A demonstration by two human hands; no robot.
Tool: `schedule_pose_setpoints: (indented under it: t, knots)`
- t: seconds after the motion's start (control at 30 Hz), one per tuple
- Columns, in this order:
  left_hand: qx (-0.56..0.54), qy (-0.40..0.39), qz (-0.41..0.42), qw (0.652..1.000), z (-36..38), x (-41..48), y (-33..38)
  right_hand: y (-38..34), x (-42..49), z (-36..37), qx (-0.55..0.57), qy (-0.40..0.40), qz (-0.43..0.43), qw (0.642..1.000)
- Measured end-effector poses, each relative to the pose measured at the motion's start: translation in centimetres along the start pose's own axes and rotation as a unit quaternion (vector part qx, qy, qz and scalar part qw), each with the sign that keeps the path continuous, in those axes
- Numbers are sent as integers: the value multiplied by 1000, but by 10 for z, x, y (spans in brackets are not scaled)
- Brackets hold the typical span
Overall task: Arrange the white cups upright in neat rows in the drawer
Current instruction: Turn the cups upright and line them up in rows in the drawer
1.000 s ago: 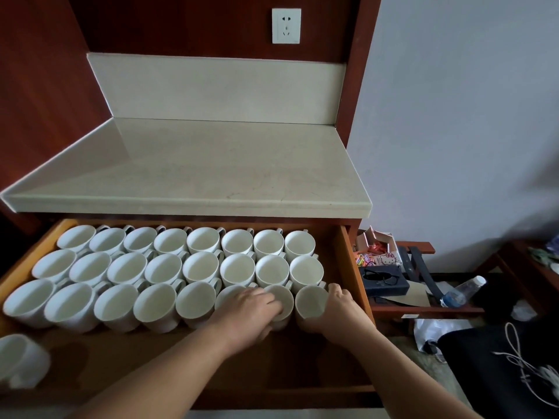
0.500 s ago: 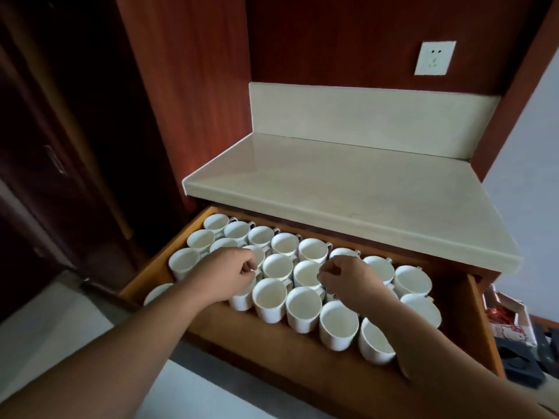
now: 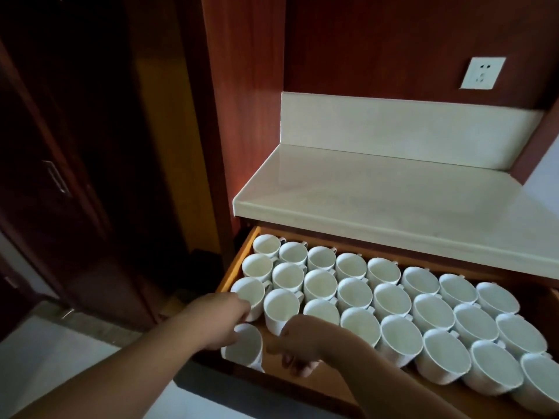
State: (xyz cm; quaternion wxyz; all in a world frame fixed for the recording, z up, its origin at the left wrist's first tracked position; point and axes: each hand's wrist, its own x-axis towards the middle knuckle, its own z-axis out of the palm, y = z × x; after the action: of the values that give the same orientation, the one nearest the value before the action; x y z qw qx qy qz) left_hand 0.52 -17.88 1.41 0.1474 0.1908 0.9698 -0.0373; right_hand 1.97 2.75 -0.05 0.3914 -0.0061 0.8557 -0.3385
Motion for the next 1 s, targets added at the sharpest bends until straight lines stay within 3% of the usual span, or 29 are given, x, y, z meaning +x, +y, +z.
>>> schedule_pose_setpoints:
  t: [0.27,0.7,1.0]
  knots:
    - [40,-13,51,998,22,26,-11,-11,40,38,-88,11,27,996]
    - [84,-21,-15,996,29,35,-18,-20,46,39,111,-39,110,987]
    - [139,-20,-45,989,21,27,-22,-15,54,40,72,-39,44,996]
